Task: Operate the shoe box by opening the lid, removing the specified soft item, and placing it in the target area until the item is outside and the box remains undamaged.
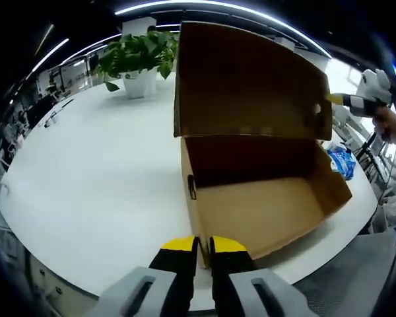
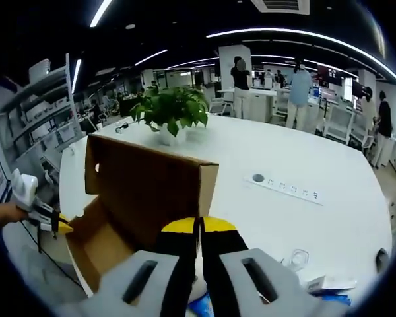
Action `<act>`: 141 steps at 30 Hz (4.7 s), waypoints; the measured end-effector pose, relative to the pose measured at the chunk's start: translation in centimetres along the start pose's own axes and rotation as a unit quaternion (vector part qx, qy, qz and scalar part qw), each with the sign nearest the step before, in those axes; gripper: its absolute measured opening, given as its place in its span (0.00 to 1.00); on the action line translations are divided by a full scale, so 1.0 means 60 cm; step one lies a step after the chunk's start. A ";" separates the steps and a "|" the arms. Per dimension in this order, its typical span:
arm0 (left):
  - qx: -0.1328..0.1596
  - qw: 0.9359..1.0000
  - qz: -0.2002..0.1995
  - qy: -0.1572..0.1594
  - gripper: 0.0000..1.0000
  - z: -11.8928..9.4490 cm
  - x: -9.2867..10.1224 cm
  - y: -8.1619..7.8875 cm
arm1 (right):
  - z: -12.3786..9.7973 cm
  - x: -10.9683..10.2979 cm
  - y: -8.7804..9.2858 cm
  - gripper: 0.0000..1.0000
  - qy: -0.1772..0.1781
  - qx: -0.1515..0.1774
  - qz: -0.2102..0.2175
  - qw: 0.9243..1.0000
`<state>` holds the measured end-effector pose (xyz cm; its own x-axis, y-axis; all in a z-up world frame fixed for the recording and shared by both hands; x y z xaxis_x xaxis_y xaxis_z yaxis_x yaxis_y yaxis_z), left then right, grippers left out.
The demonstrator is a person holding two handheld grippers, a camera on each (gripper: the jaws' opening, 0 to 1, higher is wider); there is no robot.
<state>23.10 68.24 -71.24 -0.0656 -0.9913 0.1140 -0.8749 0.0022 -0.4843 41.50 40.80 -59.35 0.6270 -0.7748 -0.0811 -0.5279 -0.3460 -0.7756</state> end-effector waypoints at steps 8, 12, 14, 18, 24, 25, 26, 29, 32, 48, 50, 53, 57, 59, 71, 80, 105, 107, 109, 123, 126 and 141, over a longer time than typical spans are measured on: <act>0.004 1.000 -0.004 0.005 0.07 -0.001 -0.001 -0.001 | -0.027 -0.020 0.017 0.00 0.007 0.016 -0.011 1.000; 0.009 1.000 -0.008 0.008 0.07 -0.001 0.000 -0.001 | -0.039 -0.030 0.028 0.00 0.012 0.023 -0.014 1.000; 0.010 1.000 -0.010 0.009 0.07 -0.002 0.001 0.000 | -0.044 -0.035 0.033 0.00 0.016 0.026 -0.020 0.999; 0.014 1.000 -0.010 0.011 0.07 -0.002 0.000 0.000 | -0.056 -0.047 0.051 0.00 0.021 0.030 -0.025 0.999; 0.015 1.000 -0.010 0.013 0.08 -0.003 0.000 0.000 | -0.069 -0.062 0.073 0.00 0.030 0.038 -0.041 0.998; 0.016 1.000 -0.012 0.014 0.08 -0.003 0.000 0.001 | -0.070 -0.065 0.079 0.00 0.032 0.039 -0.042 0.998; 0.018 1.000 -0.012 0.015 0.08 -0.004 0.000 0.001 | -0.072 -0.067 0.082 0.01 0.033 0.041 -0.044 0.998; 0.028 0.999 -0.020 0.023 0.08 -0.005 -0.001 0.002 | -0.074 -0.073 0.096 0.01 0.034 0.045 -0.048 0.997; 0.034 0.999 -0.023 0.028 0.09 -0.005 -0.003 0.000 | -0.076 -0.075 0.107 0.02 0.031 0.044 -0.045 0.998; 0.092 0.995 0.013 0.032 0.29 -0.038 -0.003 -0.019 | -0.076 -0.117 0.178 0.10 0.004 0.040 -0.111 0.993; 0.100 0.994 0.019 0.031 0.32 -0.044 -0.004 -0.022 | -0.076 -0.119 0.185 0.11 0.003 0.037 -0.115 0.993; 0.110 0.993 0.034 0.032 0.35 -0.057 0.001 -0.024 | -0.075 -0.126 0.197 0.13 -0.002 0.033 -0.127 0.991; 0.117 0.991 0.053 0.036 0.38 -0.065 0.010 -0.025 | -0.072 -0.134 0.212 0.16 -0.002 0.024 -0.148 0.989; 0.119 0.990 0.060 0.039 0.41 -0.069 0.016 -0.024 | -0.071 -0.134 0.216 0.17 -0.005 0.022 -0.148 0.989; 0.109 0.985 0.118 0.057 0.48 -0.072 0.049 -0.012 | -0.065 -0.150 0.251 0.25 -0.033 -0.001 -0.167 0.985; 0.099 0.982 0.151 0.056 0.50 -0.070 0.059 -0.001 | -0.070 -0.163 0.268 0.28 -0.046 -0.011 -0.185 0.982; 0.060 0.986 0.151 0.037 0.44 -0.022 0.042 0.020 | -0.048 -0.168 0.302 0.25 -0.055 -0.042 -0.149 0.986; 0.062 0.986 0.148 0.037 0.43 -0.021 0.039 0.014 | -0.046 -0.167 0.300 0.25 -0.053 -0.042 -0.147 0.987; 0.062 0.986 0.150 0.038 0.44 -0.017 0.038 0.008 | -0.042 -0.165 0.297 0.25 -0.051 -0.042 -0.143 0.987; 0.058 0.983 0.169 0.041 0.44 0.010 0.031 -0.043 | -0.011 -0.138 0.274 0.25 -0.035 -0.041 -0.124 0.991; 0.058 0.982 0.173 0.041 0.44 0.016 0.031 -0.054 | -0.005 -0.130 0.269 0.25 -0.031 -0.041 -0.121 0.991; 0.054 0.981 0.183 0.047 0.43 0.047 0.036 -0.098 | 0.022 -0.092 0.243 0.26 -0.018 -0.043 -0.115 0.992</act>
<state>29.49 65.74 -70.60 -0.4142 -0.9102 -0.0078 -0.7292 0.3369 -0.5955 31.10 40.70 -71.02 0.7553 -0.6519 0.0678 -0.4155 -0.5562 -0.7197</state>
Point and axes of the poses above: the point that each gripper's makers call its tool centre point, and the gripper's own axes: z roughly forward along the fingers, x roughly to its right, y roughly out of its underside, the point moved 1 cm from there along -z, roughly backward along the fingers, and after that the axes turned 10 degrees about -x, right-handed, at the moved point
